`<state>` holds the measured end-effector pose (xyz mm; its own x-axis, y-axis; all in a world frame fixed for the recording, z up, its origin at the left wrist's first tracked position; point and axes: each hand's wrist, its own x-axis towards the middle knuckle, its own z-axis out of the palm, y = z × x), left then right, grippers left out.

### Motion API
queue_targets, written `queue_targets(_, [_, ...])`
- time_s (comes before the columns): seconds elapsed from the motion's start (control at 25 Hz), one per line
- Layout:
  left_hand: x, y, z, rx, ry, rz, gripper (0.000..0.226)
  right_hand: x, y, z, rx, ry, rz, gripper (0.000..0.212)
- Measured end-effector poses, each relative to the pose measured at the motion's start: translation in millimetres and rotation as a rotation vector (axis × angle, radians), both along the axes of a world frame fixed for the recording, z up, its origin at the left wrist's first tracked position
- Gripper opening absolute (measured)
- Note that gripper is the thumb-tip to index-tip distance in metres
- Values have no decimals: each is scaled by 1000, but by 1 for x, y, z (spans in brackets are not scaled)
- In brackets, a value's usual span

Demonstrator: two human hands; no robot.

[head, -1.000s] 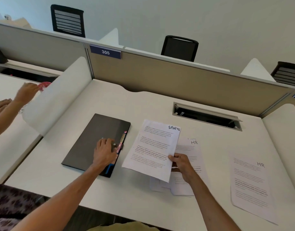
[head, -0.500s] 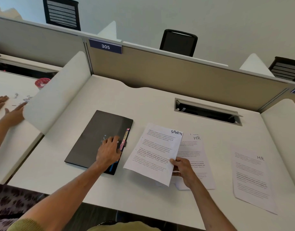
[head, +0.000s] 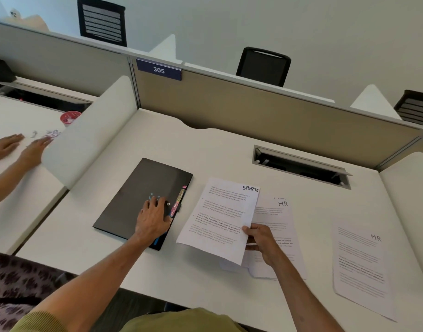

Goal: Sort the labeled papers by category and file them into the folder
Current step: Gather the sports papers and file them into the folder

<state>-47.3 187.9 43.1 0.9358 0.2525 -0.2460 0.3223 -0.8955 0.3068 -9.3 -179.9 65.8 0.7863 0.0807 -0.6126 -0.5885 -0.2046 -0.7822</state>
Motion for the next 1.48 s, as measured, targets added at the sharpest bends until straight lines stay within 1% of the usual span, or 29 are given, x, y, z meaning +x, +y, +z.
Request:
queue_targets(0.2, [4, -2, 15, -53, -14, 26, 62, 10, -4, -1, 19, 2, 10, 18])
queue_targets(0.32, [5, 0, 17, -29, -46, 28, 57, 10, -4, -3, 31, 11, 21, 19])
queue_targets(0.56, [5, 3, 29, 36, -195, -80, 48, 22, -1, -1, 75, 8, 49, 21])
queue_targets(0.68, [4, 11, 29, 95, -182, -86, 44, 31, 4, 5, 106, 3, 88, 22])
queue_targets(0.84, [0, 8, 44, 118, -163, -33, 50, 46, 20, 14, 125, 18, 168, 23])
queue_targets(1.0, [1, 11, 56, 161, -131, -16, 52, 55, 42, 19, 109, 40, 270, 24])
queue_targets(1.12, [3, 12, 60, 173, -112, -42, 51, 58, 60, 20, 61, 43, 347, 23])
queue_targets(1.28, [5, 19, 58, 163, -91, -62, 51, 60, 85, 17, -6, 30, 325, 20])
queue_targets(1.48, [4, 15, 61, 119, -91, -65, 53, 60, 109, 18, -77, -58, 275, 16])
